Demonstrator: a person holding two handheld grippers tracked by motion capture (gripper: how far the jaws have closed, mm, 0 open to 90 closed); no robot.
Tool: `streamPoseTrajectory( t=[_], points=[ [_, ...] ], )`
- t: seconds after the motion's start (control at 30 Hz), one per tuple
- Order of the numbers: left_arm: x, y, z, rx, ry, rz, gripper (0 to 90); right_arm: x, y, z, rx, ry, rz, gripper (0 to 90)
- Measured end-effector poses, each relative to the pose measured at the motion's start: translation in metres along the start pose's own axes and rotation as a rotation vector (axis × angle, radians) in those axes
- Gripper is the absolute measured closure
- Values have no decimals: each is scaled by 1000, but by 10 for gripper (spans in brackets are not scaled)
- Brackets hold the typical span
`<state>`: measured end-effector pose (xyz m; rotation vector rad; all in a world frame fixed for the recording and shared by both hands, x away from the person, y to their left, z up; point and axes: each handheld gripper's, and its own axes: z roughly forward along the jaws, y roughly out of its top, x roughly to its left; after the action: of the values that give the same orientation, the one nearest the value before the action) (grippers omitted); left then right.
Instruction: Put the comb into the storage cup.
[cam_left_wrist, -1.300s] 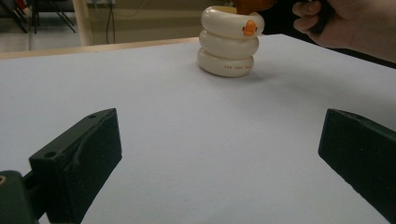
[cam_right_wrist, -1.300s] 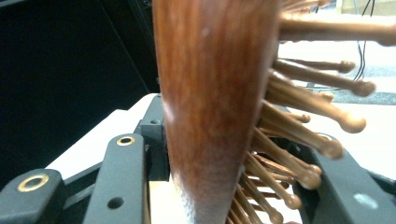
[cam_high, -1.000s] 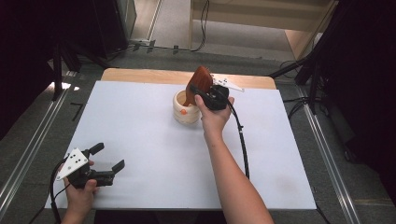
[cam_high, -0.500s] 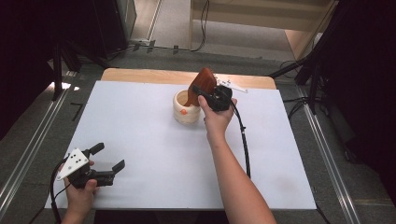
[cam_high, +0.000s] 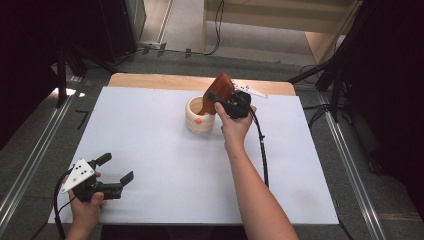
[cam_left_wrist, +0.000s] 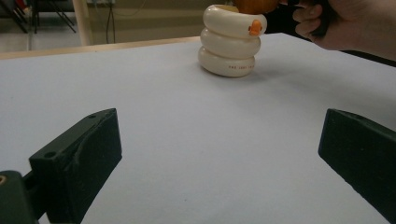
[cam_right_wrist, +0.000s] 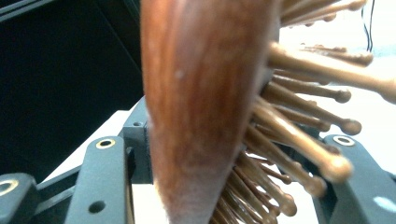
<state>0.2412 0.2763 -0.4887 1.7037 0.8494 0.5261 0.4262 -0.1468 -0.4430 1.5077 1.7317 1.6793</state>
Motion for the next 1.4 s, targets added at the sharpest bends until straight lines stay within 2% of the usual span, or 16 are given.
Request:
streamPoseTrajectory(
  t=[0.37, 0.5, 0.7, 0.87, 0.93, 1.03, 1.07, 1.4],
  points=[
    [0, 0, 0, -1, 1, 0, 0, -1, 0, -1, 11, -6, 2, 361],
    [0, 0, 0, -2, 0, 1, 0, -3, 1, -2, 18, -12, 5, 306],
    [0, 0, 0, -1, 0, 1, 0, -1, 0, -2, 23, 14, -17, 185],
    [-1, 0, 0, 0, 1, 2, 0, 0, 0, -2, 22, 1, -38, 105],
    [-1, 0, 0, -1, -1, 3, 0, 1, 1, -3, 21, -4, -42, 104],
    [-1, 0, 0, -1, 0, 3, 0, 1, 2, -5, 22, -11, -53, 26],
    [-1, 0, 0, -1, -1, 3, 0, 1, 2, -5, 26, 1, -57, 0],
    [-1, 0, 0, 0, 1, 3, 0, 3, 4, -10, 30, -20, -86, 0]
  ],
)
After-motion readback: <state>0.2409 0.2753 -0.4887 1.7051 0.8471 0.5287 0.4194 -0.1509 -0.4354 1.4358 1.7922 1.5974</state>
